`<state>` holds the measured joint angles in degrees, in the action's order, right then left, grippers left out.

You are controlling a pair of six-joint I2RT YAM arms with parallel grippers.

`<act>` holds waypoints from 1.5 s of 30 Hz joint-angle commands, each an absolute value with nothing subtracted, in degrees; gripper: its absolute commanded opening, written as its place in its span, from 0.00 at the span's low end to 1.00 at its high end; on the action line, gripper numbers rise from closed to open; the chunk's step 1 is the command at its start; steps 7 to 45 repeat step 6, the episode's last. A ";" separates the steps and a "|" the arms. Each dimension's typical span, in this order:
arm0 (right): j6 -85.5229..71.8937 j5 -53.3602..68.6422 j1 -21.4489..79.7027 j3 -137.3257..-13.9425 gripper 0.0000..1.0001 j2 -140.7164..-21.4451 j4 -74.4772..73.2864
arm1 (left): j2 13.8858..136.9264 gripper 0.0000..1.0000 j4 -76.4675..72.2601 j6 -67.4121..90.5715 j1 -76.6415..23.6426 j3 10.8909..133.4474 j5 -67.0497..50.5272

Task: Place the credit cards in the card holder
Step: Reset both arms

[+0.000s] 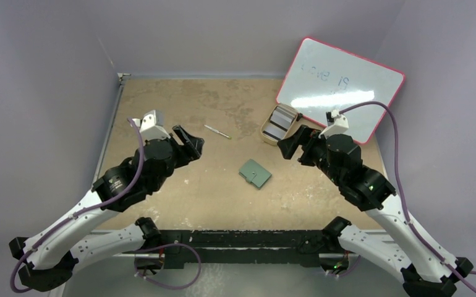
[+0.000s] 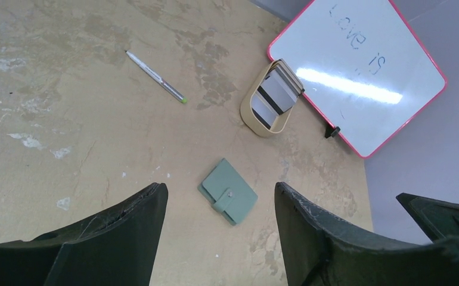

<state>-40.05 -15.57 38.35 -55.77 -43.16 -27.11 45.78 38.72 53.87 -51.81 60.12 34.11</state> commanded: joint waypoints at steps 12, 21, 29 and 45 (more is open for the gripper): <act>-39.70 -16.87 38.50 -56.18 0.99 -43.26 -25.53 | 45.51 0.67 37.76 52.72 -51.58 60.53 37.24; -39.70 -16.87 38.50 -56.18 0.99 -43.26 -25.53 | 45.51 0.67 37.76 52.72 -51.58 60.53 37.24; -39.70 -16.87 38.50 -56.18 0.99 -43.26 -25.53 | 45.51 0.67 37.76 52.72 -51.58 60.53 37.24; -39.70 -16.87 38.50 -56.18 0.99 -43.26 -25.53 | 45.51 0.67 37.76 52.72 -51.58 60.53 37.24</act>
